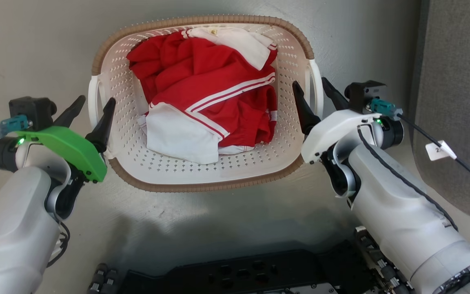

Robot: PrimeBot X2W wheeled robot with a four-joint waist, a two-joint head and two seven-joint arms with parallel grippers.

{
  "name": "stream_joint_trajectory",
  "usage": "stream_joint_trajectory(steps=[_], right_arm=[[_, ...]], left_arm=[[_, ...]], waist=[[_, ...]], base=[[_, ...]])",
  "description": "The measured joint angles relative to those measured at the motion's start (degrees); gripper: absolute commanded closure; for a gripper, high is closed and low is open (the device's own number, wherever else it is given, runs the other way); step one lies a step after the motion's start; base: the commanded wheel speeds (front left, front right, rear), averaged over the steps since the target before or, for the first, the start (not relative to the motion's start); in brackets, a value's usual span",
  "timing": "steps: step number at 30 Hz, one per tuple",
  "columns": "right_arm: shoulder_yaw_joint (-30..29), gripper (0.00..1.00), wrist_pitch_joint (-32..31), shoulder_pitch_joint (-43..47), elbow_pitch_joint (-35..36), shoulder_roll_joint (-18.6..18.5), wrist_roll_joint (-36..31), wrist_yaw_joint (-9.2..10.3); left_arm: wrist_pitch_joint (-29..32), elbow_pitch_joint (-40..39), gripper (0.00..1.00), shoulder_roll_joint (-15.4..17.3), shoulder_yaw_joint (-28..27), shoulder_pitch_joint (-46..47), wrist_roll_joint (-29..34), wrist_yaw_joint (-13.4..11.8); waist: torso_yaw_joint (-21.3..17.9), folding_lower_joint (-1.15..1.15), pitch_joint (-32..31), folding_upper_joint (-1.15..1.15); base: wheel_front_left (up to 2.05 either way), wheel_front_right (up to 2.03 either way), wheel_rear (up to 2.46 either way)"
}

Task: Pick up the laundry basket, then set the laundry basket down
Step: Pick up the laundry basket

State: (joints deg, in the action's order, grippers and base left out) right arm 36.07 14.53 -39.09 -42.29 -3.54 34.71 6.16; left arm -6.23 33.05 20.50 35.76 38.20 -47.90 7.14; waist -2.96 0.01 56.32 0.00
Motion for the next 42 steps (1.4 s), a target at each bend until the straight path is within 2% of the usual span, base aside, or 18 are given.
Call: stream_joint_trajectory(steps=[2,3,5,6,7,8,9,23,42], right_arm=[[0.56,0.02,0.0,-0.73,-0.63,-0.01,0.68,0.0],[0.87,0.15,0.0,-1.02,-0.86,-0.02,0.94,0.0],[1.43,0.3,0.0,-1.64,-1.41,-0.02,1.29,0.01],[1.62,0.52,0.0,-1.9,-1.55,-0.01,1.54,0.01],[1.78,0.67,0.0,-2.11,-1.7,-0.01,1.78,0.01],[1.98,0.98,0.0,-2.31,-1.9,-0.04,2.14,0.01],[2.23,1.0,0.0,-2.58,-2.07,-0.05,2.61,0.01],[5.14,1.0,-0.03,-3.09,-3.87,0.38,5.69,-0.04],[11.72,1.0,-1.14,-3.12,-9.2,0.32,12.57,-3.03]], left_arm=[[-0.01,0.42,0.0,-0.01,0.86,0.73,-0.69,0.0],[-0.01,0.81,0.04,0.0,1.23,1.01,-0.99,0.0],[-0.02,1.6,0.19,0.0,1.71,1.4,-1.29,0.0],[-0.03,1.72,0.53,-0.01,2.08,1.63,-1.44,0.13],[-0.05,1.76,0.73,-0.07,2.49,1.82,-1.68,0.35],[-0.3,1.81,1.0,-0.11,2.94,1.93,-2.11,0.41],[-0.37,1.91,1.0,-0.15,3.35,2.02,-2.7,0.44],[-1.71,6.47,1.0,-1.19,7.46,3.1,-7.94,0.33],[2.08,12.0,1.0,-2.81,11.55,2.89,-14.15,0.34]], waist=[[0.1,0.0,0.17,0.0],[0.13,0.0,0.21,0.0],[0.16,0.0,0.27,0.0],[0.17,0.0,0.27,0.0],[0.19,0.0,0.26,0.0],[0.21,0.0,0.24,0.0],[0.22,0.0,0.2,0.0],[0.07,0.0,-3.08,0.0],[-1.0,0.0,-15.97,0.0]], base=[[0.0,0.0,0.0],[0.0,0.0,0.0],[0.0,0.0,0.0],[0.0,0.0,0.0],[0.0,0.0,0.0],[0.0,0.0,0.0],[0.0,0.0,0.0],[0.0,0.0,0.0],[0.0,0.0,0.0]])
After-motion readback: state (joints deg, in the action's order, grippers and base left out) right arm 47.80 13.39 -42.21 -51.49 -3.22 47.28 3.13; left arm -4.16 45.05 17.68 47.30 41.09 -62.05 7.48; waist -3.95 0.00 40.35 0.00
